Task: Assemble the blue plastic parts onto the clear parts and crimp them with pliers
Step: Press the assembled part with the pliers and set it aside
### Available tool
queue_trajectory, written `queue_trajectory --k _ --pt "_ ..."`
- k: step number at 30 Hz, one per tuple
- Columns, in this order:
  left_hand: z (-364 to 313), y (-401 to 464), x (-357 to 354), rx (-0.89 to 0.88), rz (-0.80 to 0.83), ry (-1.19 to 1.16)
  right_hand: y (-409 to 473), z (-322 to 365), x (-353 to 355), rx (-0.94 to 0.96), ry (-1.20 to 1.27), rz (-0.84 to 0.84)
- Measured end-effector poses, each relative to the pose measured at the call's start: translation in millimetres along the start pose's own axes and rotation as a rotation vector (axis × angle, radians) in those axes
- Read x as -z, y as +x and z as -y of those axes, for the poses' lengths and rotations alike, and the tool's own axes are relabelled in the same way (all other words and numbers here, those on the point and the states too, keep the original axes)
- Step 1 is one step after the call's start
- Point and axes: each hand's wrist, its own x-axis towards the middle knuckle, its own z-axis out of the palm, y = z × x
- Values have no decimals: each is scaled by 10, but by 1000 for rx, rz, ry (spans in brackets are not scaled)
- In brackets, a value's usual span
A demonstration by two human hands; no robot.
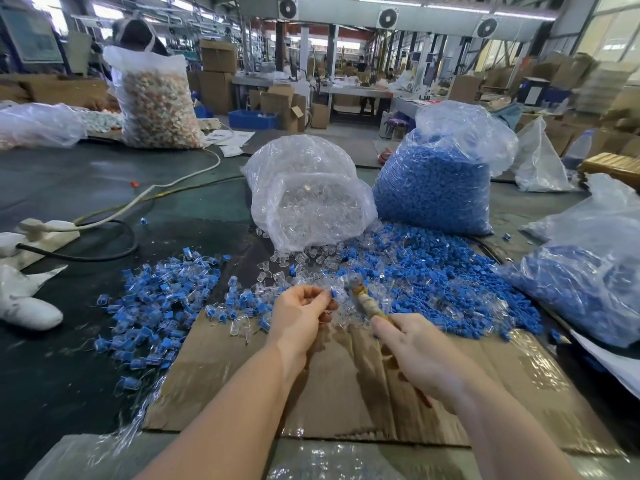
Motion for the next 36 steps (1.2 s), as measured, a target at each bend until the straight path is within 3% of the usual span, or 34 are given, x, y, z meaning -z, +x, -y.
queue_trajectory --k 3,10,14,29,36 --pt "-23 10 -8 -10 -39 21 -65 74 -33 -63 170 96" --pt "-14 17 15 -2 -102 136 -109 122 5 -136 104 184" --pt "-36 -12 8 0 -103 188 -92 96 -6 -144 215 286" --pt "-93 -41 -32 -10 -161 252 -83 117 -22 -110 201 271" --pt "-148 -58 -59 88 -167 169 -108 143 10 -85 255 300"
